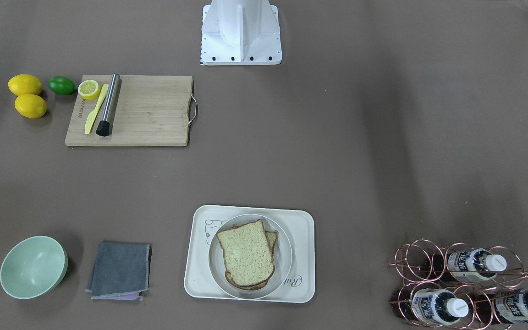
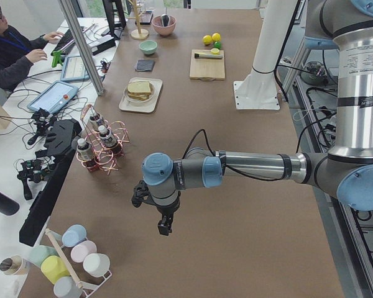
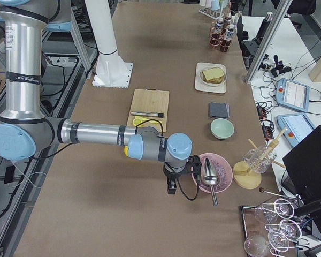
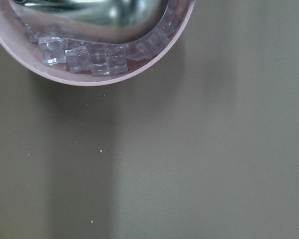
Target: Make sandwich and place on tray
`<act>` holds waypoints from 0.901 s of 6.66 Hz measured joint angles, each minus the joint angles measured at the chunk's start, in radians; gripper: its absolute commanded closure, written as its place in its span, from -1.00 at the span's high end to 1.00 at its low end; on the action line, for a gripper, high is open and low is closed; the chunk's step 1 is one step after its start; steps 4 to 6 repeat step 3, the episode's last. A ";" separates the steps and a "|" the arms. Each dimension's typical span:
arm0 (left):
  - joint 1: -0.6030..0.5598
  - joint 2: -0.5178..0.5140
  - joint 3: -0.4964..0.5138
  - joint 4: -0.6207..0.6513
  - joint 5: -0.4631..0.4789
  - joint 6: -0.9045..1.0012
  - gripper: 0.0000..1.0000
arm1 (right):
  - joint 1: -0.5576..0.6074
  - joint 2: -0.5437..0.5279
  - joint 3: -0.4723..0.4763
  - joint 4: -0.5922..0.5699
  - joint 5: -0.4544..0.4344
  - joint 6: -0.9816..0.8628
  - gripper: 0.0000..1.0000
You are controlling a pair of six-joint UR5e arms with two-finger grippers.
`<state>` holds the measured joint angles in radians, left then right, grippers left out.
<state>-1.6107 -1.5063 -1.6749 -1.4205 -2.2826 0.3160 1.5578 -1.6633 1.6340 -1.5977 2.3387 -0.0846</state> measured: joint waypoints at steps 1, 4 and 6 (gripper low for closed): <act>0.000 -0.001 0.000 0.000 0.000 0.000 0.97 | -0.004 0.004 -0.002 -0.001 -0.003 0.000 1.00; 0.001 -0.003 0.001 0.000 0.000 -0.001 0.97 | -0.015 0.010 -0.011 -0.003 -0.004 0.000 1.00; 0.001 -0.003 0.001 0.000 0.000 -0.001 0.97 | -0.015 0.010 -0.011 -0.003 -0.004 0.000 1.00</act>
